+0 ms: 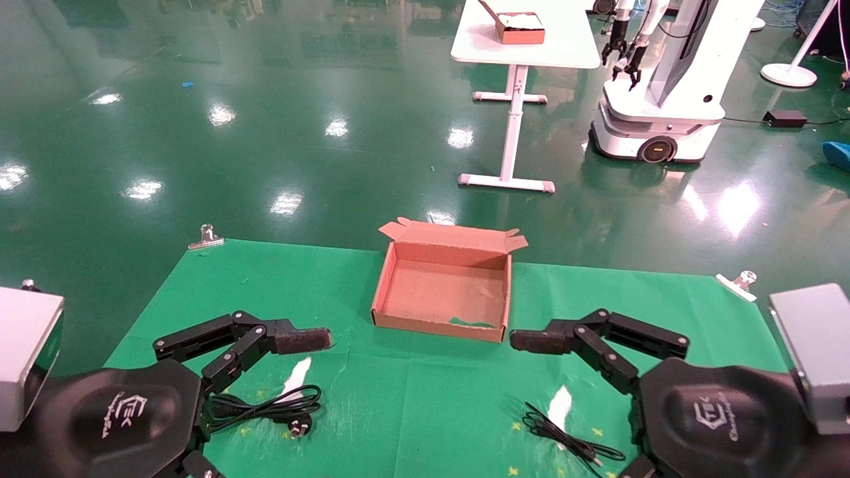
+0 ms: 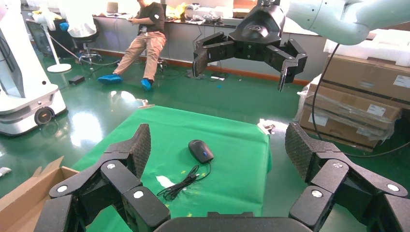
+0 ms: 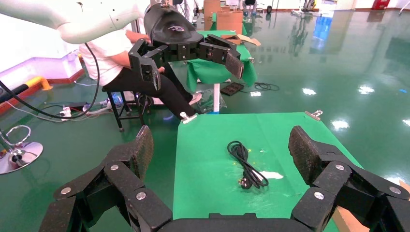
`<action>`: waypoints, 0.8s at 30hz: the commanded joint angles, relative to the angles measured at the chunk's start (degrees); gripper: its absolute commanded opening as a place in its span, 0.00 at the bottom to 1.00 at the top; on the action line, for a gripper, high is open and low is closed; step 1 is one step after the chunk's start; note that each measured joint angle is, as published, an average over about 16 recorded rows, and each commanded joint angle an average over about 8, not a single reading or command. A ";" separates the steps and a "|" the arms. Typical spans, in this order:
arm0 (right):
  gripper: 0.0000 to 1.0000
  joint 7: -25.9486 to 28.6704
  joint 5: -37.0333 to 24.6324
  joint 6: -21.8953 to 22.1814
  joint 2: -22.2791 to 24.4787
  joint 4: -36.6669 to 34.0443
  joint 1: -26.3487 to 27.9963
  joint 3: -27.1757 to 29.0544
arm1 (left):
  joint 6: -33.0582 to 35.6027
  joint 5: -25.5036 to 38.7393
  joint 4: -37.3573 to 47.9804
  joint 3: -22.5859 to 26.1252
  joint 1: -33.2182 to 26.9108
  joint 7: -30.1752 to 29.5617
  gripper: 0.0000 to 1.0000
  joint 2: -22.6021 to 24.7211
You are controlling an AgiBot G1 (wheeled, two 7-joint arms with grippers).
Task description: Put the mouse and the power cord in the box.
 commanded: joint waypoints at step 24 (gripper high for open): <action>1.00 -0.85 -2.42 -1.23 0.48 -1.36 0.54 -1.00 | 2.65 6.20 0.35 2.68 -2.67 2.27 1.00 0.00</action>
